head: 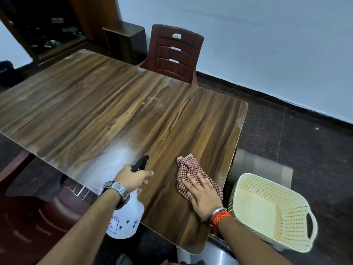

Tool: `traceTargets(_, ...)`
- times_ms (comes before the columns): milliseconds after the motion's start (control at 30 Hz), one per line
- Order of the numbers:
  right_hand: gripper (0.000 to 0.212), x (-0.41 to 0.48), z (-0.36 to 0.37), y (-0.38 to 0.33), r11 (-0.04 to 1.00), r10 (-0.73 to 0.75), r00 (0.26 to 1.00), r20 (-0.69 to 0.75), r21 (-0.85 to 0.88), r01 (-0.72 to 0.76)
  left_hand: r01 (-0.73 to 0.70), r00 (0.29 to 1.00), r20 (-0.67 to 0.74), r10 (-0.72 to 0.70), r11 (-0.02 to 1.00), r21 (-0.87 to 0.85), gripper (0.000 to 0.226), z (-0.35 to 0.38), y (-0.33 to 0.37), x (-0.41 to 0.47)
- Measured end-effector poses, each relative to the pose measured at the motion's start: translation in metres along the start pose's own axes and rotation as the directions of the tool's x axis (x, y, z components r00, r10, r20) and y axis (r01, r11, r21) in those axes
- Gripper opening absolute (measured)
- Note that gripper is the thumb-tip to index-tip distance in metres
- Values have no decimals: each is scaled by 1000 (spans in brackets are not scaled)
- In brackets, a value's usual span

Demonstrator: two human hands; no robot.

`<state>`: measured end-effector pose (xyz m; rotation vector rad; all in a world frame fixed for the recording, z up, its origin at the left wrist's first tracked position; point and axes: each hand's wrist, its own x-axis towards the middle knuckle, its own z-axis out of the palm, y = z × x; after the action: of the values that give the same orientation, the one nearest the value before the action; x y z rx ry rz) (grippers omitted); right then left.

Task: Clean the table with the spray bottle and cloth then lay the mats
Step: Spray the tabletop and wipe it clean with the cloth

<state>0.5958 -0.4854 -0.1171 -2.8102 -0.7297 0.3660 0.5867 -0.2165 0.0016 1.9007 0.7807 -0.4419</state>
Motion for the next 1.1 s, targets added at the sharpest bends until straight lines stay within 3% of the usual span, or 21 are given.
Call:
traceTargets(267, 52, 4, 2, 18, 993, 109, 991, -77, 54, -105, -39, 999, 24, 38, 999, 19, 26, 35, 16, 1)
traceTargets(467, 52, 34, -16, 46, 933, 327, 926, -188, 219, -285, -106, 991, 97, 95, 988, 110, 31, 41, 25, 7)
traceTargets(567, 55, 38, -35, 68, 781, 535, 803, -263, 517, -351, -172, 981, 118, 155, 974, 149, 30, 47, 39, 10)
traceTargets(633, 50, 29, -54, 81, 577, 736, 624, -264, 727, -373, -229, 968, 141, 209, 963, 140, 27, 55, 53, 10)
traceTargets(700, 43, 12, -72, 91, 436, 845, 475, -245, 829, -349, -282, 949, 182, 257, 951, 130, 24, 66, 68, 10)
traceTargets(767, 37, -10, -86, 98, 367, 892, 386, -236, 877, -311, -340, 923, 234, 307, 933, 118, 24, 79, 83, 9)
traceTargets(900, 32, -56, -102, 102, 317, 930, 291, -225, 892, -321, -459, 844, 355, 402, 884, 91, 23, 117, 115, -3)
traceTargets(1100, 32, -115, -121, 104, 374, 927, 183, -328, 842, -389, -603, 712, 461, 530, 798, 14, 21, 192, 146, -32)
